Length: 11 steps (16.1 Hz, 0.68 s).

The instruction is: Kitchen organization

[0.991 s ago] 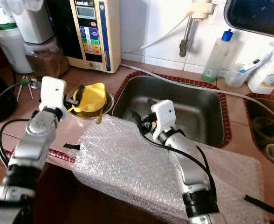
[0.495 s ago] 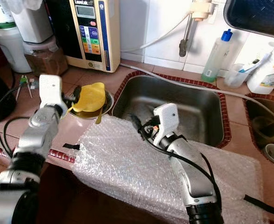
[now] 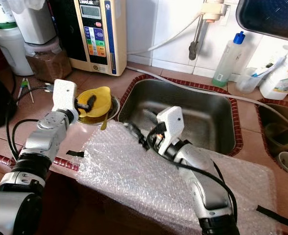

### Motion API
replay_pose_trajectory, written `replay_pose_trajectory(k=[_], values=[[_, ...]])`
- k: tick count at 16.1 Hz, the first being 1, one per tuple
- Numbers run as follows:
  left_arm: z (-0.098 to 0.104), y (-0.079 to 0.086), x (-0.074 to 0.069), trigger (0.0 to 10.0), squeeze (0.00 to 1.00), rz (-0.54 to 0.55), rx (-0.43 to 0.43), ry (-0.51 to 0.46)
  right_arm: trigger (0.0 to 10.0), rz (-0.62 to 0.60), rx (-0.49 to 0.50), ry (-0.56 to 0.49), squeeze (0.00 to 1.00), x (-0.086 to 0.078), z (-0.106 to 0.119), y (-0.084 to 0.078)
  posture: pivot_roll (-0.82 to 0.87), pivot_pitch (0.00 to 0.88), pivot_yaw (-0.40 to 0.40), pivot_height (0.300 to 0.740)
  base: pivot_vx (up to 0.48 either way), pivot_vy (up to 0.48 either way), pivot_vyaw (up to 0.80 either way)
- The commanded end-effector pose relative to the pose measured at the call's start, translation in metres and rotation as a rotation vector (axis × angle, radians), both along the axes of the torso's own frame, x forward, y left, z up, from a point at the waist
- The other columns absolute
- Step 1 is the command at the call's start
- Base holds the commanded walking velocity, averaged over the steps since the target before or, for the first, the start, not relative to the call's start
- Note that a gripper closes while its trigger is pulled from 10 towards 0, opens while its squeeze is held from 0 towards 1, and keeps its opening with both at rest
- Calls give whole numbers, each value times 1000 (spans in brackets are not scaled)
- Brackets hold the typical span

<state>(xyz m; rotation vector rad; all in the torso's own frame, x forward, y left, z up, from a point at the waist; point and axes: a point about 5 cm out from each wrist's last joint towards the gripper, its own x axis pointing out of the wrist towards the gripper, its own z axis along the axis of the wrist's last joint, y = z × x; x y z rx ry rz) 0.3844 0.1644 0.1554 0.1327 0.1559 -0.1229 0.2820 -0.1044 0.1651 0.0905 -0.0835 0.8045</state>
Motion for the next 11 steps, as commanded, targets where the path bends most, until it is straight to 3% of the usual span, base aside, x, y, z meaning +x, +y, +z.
replay_pose_trajectory(k=[1, 2, 5, 8, 11], values=[[5, -3, 2, 4863, 0, -21, -3, 0, 10000, 33, 1, -25, 0, -2, 8, 3, 3, 0, -29, 740, 0, 0, 0], [4, -3, 2, 0, 0, -20, -20, 6, 10000, 36, -4, -29, 0, -1, 8, 3, 3, 0, -29, 740, 0, 0, 0], [1, -2, 1, 0, 0, -37, -29, 39, 10000, -5, -22, 7, 0, 5, 7, 0, 4, 0, -31, 740, 0, 0, 0], [2, 0, 1, 0, 0, -27, -34, 40, 10000, 87, 0, 18, 0, -1, 11, 5, 3, 0, -32, 740, 0, 0, 0], [3, 3, 1, 0, 0, -17, -29, 41, 10000, 86, -3, 29, 0, 2, 13, 6, 5, 0, -36, 740, 0, 0, 0]])
